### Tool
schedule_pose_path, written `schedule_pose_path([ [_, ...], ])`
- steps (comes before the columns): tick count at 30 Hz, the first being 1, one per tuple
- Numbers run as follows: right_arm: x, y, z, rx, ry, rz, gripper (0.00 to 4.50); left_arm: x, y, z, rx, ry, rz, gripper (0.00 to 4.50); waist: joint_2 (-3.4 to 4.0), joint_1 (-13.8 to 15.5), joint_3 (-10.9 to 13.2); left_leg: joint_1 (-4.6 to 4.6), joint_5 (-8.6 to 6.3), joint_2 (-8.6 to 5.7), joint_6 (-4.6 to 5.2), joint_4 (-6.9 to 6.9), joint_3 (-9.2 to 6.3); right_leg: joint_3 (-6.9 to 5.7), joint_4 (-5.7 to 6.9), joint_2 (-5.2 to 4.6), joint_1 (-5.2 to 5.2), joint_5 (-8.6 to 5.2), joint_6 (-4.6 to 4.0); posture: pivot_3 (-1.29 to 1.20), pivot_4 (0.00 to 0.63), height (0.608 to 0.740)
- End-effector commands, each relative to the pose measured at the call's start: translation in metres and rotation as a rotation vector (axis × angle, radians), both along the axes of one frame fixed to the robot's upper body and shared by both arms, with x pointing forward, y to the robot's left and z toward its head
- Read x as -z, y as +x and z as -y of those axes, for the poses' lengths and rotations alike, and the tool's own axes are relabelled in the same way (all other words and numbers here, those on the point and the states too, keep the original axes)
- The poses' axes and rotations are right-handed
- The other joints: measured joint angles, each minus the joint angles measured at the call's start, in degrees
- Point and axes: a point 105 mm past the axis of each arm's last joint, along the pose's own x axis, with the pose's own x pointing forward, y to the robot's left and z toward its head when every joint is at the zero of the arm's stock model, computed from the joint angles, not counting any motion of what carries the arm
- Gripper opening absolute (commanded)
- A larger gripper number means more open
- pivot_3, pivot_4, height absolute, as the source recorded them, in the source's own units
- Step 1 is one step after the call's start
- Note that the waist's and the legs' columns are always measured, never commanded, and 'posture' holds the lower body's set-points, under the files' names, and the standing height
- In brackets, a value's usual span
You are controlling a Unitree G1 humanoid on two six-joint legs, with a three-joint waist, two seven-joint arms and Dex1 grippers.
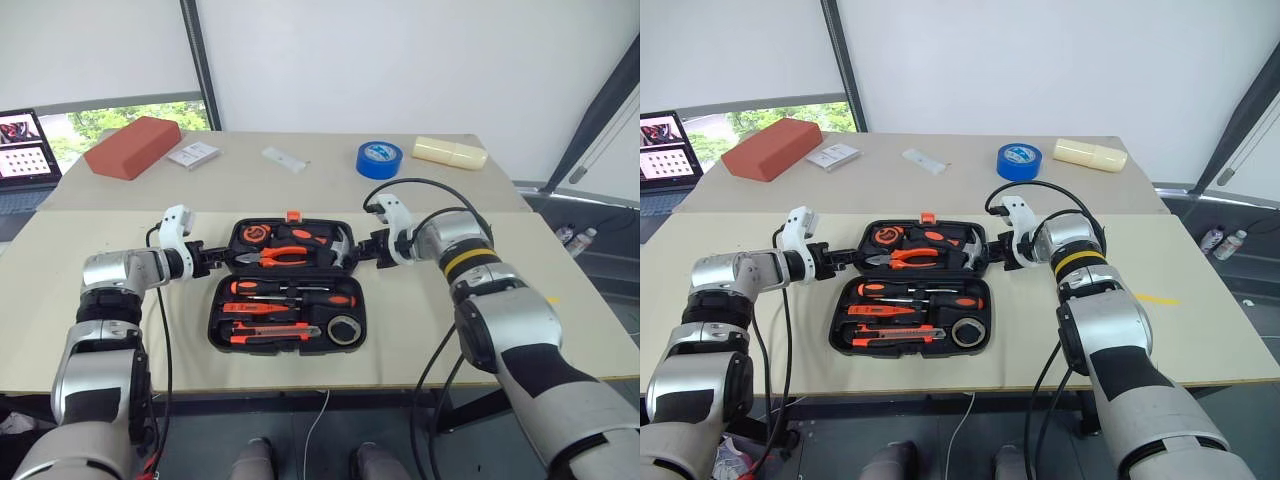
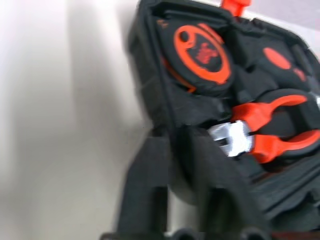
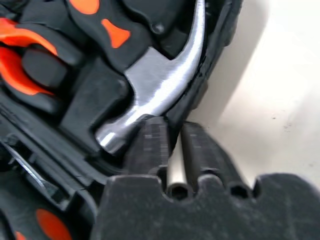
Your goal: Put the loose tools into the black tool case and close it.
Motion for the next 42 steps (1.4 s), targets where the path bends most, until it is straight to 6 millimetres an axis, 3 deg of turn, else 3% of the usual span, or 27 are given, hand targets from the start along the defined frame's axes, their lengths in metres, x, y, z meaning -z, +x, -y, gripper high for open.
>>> schedule_pose_path([
  [1,-0.038,0.019,-0.003,-0.057,0.038,0.388,0.00,-0.025,0.003,-0.009,-0.019,-0.073,0.219,0.01,0.00,-0.2,0.0,0.00,0.03,0.00,0.00,0.01,-0.03,-0.01,0.00,0.00,0.02,0.01,0.01,0.00,0.150,0.740],
  [4,-0.049,0.013,-0.002,-0.154,0.061,0.572,0.00,-0.038,-0.008,-0.014,0.014,-0.059,0.415,0.01,0.01,-0.4,0.1,-0.05,0.06,0.00,0.00,-0.01,-0.05,-0.01,-0.07,0.00,0.03,0.04,0.03,0.00,0.150,0.740],
  [10,-0.042,-0.012,0.015,-0.298,-0.013,0.852,0.00,-0.045,-0.041,-0.021,0.048,0.132,0.688,0.01,0.00,-0.1,0.1,-0.34,0.06,-0.01,0.00,-0.22,-0.06,-0.01,-0.18,0.00,-0.23,0.04,0.04,0.00,0.150,0.740],
  [13,-0.032,-0.029,0.030,-0.338,-0.117,1.004,0.00,-0.029,-0.068,-0.019,0.151,0.364,0.786,0.01,0.01,0.0,0.1,-0.34,0.05,-0.01,-0.01,-0.34,-0.02,-0.01,-0.37,0.00,-0.23,0.04,0.04,0.00,0.150,0.740],
  [17,-0.012,-0.054,0.039,-0.478,-0.338,1.191,0.00,0.000,-0.093,-0.026,0.178,0.534,0.787,0.01,0.03,0.0,0.1,-0.21,0.03,-0.01,-0.03,-0.32,0.01,-0.01,-0.46,-0.02,-0.08,0.04,0.03,0.00,0.150,0.740],
  [19,-0.002,-0.064,0.041,-0.533,-0.387,1.233,0.00,0.006,-0.104,-0.027,0.182,0.563,0.807,0.73,0.03,0.0,0.1,0.14,0.02,0.00,-0.03,-0.32,0.06,0.00,-0.52,-0.05,0.26,0.01,0.04,0.00,0.150,0.740],
  [24,0.021,-0.072,0.060,-0.584,-0.517,1.234,1.73,0.015,-0.130,-0.033,0.201,0.587,0.851,2.37,0.01,0.1,0.1,0.44,0.02,0.01,-0.05,-0.28,0.17,0.10,-0.51,-0.10,0.44,-0.06,-0.05,0.00,0.150,0.740],
  [27,0.020,-0.071,0.078,-0.545,-0.545,1.212,2.73,0.021,-0.138,-0.044,0.197,0.605,0.808,3.43,0.00,-0.1,0.1,0.47,0.03,0.02,-0.05,-0.23,0.21,0.18,-0.50,-0.10,0.43,-0.10,-0.27,0.00,0.150,0.740],
  [30,0.014,-0.076,0.097,-0.488,-0.492,1.169,2.58,0.020,-0.135,-0.057,0.126,0.547,0.744,3.48,0.00,-0.2,0.1,0.63,0.07,0.01,0.02,-0.25,0.31,0.40,-0.43,-0.08,0.47,-0.12,-0.31,0.00,0.150,0.740],
  [33,0.022,-0.097,0.109,-0.504,-0.290,0.963,1.71,0.011,-0.116,-0.060,0.072,0.468,0.689,2.72,-0.06,0.4,0.1,0.69,0.09,0.00,0.05,-0.25,0.33,0.44,-0.42,-0.07,0.63,-0.01,0.00,0.00,0.150,0.740],
  [35,0.029,-0.115,0.107,-0.572,-0.218,0.852,0.89,0.006,-0.102,-0.054,0.081,0.450,0.675,1.85,-0.06,0.9,0.1,0.69,0.09,-0.01,0.06,-0.23,0.32,0.44,-0.45,-0.06,0.72,-0.03,0.05,0.00,0.150,0.740],
  [38,0.040,-0.147,0.094,-0.697,-0.144,0.717,0.02,-0.004,-0.075,-0.039,0.135,0.449,0.666,0.83,-0.05,1.0,0.1,0.70,0.09,-0.05,0.06,-0.20,0.32,0.46,-0.43,-0.06,0.73,-0.03,0.07,0.00,0.150,0.740],
  [40,0.044,-0.161,0.083,-0.749,-0.112,0.665,0.00,-0.007,-0.061,-0.032,0.166,0.449,0.657,0.20,-0.07,1.1,0.1,0.72,0.09,-0.06,0.05,-0.18,0.31,0.47,-0.39,-0.02,0.71,-0.06,0.14,0.00,0.150,0.740],
  [42,0.049,-0.171,0.072,-0.794,-0.101,0.601,0.00,-0.005,-0.049,-0.026,0.205,0.461,0.627,0.05,-0.07,0.8,0.1,0.74,0.09,-0.04,0.05,-0.16,0.27,0.50,-0.37,0.05,0.65,-0.18,0.37,0.00,0.150,0.740],
])
